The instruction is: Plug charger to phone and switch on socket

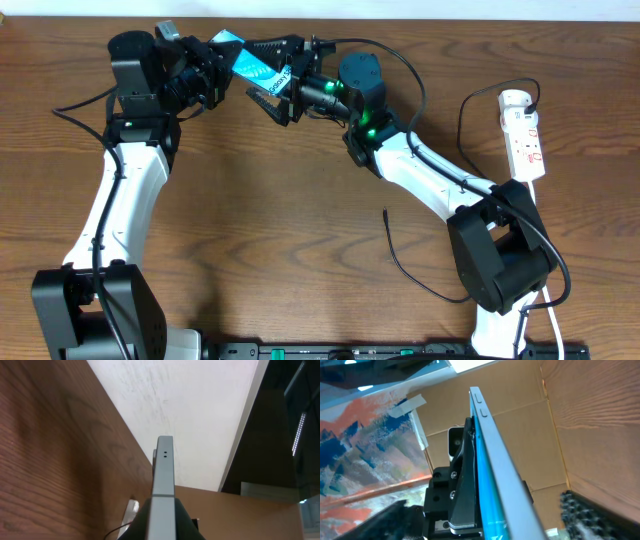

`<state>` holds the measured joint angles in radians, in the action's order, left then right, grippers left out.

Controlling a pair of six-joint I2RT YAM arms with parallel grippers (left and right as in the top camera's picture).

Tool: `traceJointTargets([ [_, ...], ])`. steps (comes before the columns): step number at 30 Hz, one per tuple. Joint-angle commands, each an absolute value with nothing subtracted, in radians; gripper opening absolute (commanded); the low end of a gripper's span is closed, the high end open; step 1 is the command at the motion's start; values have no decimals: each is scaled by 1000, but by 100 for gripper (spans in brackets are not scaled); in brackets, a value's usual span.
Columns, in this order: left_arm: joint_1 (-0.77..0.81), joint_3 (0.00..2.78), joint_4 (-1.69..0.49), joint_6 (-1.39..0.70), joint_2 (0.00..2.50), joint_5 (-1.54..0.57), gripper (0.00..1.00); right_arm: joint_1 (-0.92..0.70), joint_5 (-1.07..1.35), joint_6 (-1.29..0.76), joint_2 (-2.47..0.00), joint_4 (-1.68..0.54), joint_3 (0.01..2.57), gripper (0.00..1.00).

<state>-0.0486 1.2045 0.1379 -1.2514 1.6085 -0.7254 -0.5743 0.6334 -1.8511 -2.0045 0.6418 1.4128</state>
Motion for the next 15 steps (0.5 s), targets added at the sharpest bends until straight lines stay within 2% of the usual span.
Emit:
traceJointTargets([
  [1,-51,1212,144,-1217,1607,-720,7,-548,645,-1710,-1998,644,1427,99],
  [11,-163,1212,95,-1189,1607,-768,7,-346,896,-1495,-1998,624,1427,99],
  [15,-214,1212,68,-1185,1607,-813,8,-231,947,-1360,-1997,406,1427,99],
])
